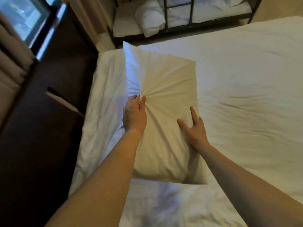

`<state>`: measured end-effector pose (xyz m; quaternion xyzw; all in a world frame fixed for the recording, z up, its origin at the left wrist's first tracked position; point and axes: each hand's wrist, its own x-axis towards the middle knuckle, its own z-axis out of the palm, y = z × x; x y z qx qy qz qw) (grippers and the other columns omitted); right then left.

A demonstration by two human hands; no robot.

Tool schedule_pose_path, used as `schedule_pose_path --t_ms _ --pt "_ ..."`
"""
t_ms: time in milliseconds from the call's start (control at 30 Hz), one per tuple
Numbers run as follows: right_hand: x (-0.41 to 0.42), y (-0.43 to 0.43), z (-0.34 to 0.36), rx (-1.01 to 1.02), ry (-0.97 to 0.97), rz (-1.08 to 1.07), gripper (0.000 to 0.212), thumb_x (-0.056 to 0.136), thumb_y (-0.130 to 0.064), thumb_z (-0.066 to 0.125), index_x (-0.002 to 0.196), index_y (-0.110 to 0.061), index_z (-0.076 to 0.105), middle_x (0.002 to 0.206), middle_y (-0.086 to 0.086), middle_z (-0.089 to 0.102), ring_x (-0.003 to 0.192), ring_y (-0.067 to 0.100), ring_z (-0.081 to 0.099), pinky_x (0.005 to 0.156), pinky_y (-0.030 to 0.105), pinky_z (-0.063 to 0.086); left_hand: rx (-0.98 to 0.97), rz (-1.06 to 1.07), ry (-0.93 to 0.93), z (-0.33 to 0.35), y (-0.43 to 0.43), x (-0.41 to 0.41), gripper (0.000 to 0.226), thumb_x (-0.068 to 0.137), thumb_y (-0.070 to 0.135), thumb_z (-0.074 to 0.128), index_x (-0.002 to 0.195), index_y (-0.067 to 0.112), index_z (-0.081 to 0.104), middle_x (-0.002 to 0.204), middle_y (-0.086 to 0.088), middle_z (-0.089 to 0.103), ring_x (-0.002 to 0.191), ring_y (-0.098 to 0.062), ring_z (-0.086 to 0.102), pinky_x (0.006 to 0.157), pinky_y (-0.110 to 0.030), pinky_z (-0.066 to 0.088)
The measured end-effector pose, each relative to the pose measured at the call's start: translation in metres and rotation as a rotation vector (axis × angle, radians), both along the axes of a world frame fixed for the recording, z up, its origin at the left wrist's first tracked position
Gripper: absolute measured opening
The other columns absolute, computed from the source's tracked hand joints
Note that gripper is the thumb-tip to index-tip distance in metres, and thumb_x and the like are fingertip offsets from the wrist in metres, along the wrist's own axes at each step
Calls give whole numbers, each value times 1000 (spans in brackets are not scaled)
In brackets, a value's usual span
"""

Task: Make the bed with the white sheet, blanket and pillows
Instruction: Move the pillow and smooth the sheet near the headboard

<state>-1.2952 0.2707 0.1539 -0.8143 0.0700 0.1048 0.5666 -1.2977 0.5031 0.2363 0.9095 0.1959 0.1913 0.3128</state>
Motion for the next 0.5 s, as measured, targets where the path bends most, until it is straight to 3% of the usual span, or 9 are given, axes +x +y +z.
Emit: schedule_pose_path --t_ms 200,333,500 --pt "-1 92 19 15 -38 84 87 83 -58 73 156 -40 29 142 -2 46 135 18 47 114 37 38 10 44 -46 18 93 -21 36 105 44 43 108 20 70 109 5 68 95 -20 63 78 -34 48" --pt "6 166 11 3 -26 108 87 83 -58 72 156 -42 28 147 2 45 138 21 45 116 42 36 -6 41 -84 9 167 -15 46 104 50 38 110 18 71 114 4 67 100 -22 64 83 -43 53" --pt "19 271 -20 6 4 97 86 82 -58 72 154 -47 27 148 3 45 138 20 45 117 44 36 1 13 -76 -24 271 -2 49 105 51 39 115 16 70 121 0 66 109 -23 63 89 -43 52"
